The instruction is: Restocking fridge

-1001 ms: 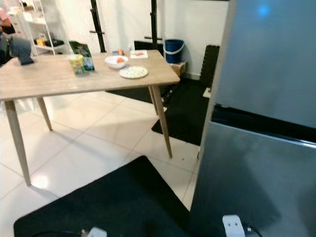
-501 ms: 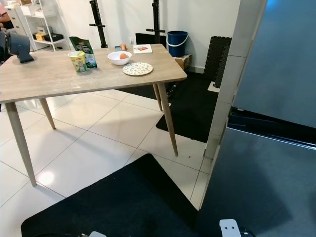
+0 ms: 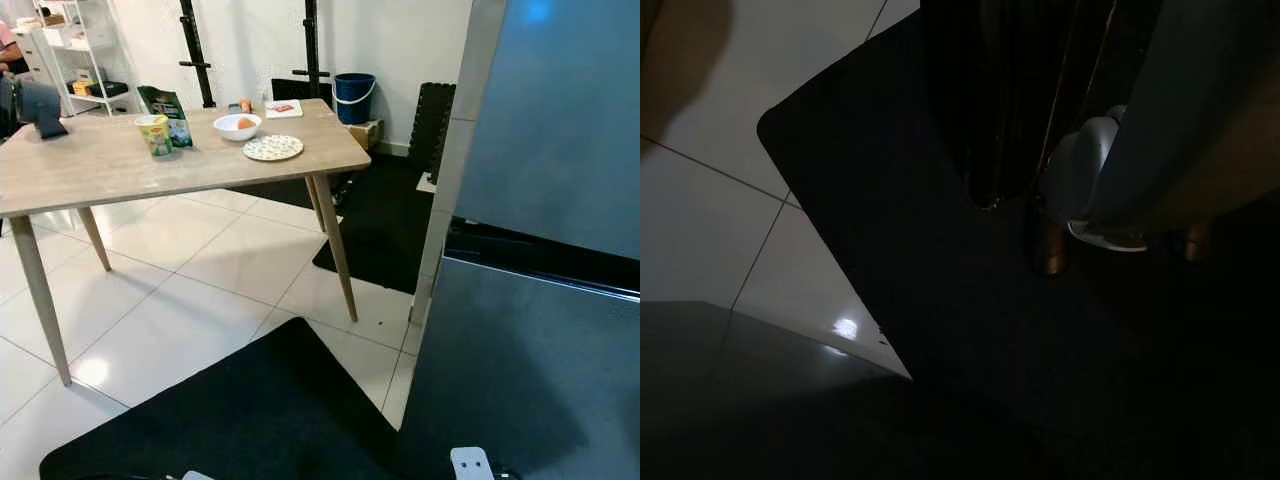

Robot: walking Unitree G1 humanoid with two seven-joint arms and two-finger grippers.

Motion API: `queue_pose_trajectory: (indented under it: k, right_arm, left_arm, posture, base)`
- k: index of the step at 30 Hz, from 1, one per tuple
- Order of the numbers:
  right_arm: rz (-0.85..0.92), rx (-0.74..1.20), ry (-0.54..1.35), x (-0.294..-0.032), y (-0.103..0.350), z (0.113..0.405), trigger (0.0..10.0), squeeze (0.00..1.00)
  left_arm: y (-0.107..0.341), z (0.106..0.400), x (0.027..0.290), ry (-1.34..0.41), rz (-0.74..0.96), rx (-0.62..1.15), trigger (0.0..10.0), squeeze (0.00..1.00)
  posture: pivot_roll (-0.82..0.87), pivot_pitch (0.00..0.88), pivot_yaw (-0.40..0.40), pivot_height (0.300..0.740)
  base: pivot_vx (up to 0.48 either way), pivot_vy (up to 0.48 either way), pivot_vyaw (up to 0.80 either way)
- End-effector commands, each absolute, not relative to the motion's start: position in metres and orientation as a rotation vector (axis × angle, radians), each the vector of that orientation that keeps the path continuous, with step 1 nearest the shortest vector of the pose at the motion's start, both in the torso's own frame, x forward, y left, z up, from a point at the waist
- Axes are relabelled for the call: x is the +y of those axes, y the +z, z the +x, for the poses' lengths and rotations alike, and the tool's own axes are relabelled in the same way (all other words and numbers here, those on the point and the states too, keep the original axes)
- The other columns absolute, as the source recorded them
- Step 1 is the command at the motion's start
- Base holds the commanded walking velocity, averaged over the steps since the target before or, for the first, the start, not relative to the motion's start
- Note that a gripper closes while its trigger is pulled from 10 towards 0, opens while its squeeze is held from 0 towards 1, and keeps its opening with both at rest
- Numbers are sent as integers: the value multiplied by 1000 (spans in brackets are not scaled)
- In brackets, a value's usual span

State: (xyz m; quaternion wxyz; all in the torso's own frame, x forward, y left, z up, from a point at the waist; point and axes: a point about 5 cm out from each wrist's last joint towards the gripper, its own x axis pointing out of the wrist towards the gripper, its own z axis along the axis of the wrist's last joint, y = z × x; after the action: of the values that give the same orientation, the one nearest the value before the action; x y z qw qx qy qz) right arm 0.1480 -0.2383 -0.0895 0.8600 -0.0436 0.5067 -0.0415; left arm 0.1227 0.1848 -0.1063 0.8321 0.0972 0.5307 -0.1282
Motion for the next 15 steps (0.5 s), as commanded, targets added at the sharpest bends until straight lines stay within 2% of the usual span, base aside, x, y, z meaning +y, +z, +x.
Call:
queue_pose_trajectory:
  k: [1,15]
  right_arm:
    - [-103,1072,-84,-239,-89,148,10000,0]
    - [-105,1079,-82,-237,-91,146,10000,0]
  left_arm:
    - [-110,113,182,-296,206,1165,10000,0]
    - [-109,117,179,-304,198,1157,10000,0]
  posture:
    - [-5,0,11,740]
    - [-6,0,4,740]
  base:
    - [0,0,0]
    - [0,0,0]
